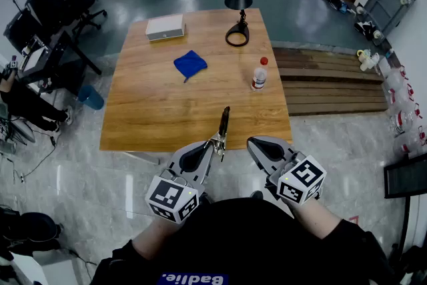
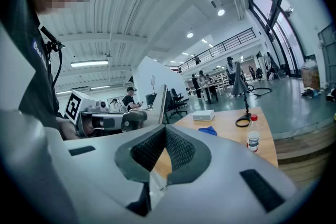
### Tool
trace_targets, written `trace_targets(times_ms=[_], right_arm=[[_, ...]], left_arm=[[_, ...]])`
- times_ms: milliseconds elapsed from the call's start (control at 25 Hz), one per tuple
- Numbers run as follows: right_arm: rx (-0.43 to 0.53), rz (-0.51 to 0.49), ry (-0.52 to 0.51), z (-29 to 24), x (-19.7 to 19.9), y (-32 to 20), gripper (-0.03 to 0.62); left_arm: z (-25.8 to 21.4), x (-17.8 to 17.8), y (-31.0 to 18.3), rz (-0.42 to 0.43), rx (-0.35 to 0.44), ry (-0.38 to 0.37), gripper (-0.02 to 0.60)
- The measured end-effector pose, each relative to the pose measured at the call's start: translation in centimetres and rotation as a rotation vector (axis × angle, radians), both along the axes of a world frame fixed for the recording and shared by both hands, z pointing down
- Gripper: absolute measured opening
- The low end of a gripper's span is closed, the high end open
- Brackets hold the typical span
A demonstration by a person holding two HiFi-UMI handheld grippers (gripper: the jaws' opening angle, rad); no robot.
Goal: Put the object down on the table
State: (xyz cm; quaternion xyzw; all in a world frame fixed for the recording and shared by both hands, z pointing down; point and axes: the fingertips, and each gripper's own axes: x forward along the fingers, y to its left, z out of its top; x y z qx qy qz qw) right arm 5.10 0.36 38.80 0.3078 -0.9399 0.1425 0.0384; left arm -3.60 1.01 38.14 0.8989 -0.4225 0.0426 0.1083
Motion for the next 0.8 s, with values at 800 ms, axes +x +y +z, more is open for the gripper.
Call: trace_targets(times_ms=[800], right_arm=[[-0.014,-0.010,-0.045,0.2,2.7,-0.3,0.005]], left_arm=[[1.2,2.4,-0.7,-0.027,-0.017,-0.070,0.009]])
